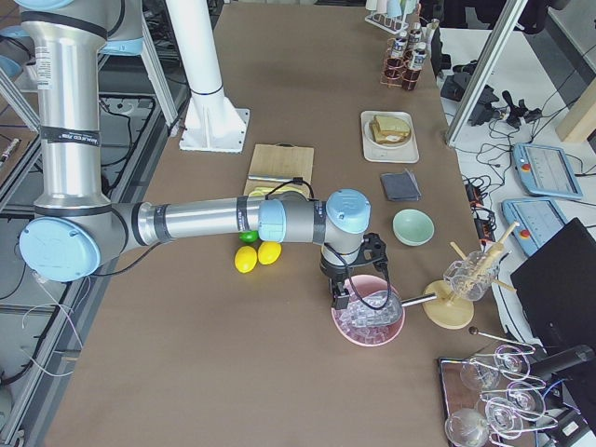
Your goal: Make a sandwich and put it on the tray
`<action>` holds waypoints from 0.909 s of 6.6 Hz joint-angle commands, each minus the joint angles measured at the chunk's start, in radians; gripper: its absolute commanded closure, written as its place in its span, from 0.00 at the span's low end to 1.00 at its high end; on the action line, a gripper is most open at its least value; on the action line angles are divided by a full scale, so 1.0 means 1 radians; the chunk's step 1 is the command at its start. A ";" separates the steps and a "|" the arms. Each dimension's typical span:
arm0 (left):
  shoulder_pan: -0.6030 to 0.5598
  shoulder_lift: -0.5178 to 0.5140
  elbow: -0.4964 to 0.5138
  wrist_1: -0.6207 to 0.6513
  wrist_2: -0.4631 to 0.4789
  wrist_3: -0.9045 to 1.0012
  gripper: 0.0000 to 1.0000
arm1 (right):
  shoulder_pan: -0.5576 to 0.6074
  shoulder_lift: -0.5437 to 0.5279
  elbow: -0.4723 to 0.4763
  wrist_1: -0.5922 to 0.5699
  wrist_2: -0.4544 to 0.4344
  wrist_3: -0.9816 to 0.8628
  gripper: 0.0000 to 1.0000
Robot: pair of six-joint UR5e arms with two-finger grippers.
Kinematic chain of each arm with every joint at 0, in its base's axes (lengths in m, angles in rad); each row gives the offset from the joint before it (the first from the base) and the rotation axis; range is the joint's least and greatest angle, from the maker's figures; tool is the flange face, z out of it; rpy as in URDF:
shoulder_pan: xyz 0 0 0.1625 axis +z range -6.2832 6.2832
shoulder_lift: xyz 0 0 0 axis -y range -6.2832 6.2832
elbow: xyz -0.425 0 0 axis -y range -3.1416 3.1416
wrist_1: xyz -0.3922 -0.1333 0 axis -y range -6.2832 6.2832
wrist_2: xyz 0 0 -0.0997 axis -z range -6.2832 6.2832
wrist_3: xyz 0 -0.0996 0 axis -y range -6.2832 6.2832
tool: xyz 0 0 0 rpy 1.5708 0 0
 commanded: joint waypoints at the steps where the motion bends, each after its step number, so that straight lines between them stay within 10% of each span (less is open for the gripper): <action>1: 0.001 0.001 0.003 -0.005 0.011 0.000 0.03 | 0.000 0.000 0.000 0.000 0.001 -0.001 0.00; 6: 0.004 -0.003 -0.003 -0.006 0.017 0.000 0.03 | 0.000 -0.002 -0.007 0.000 -0.001 -0.002 0.00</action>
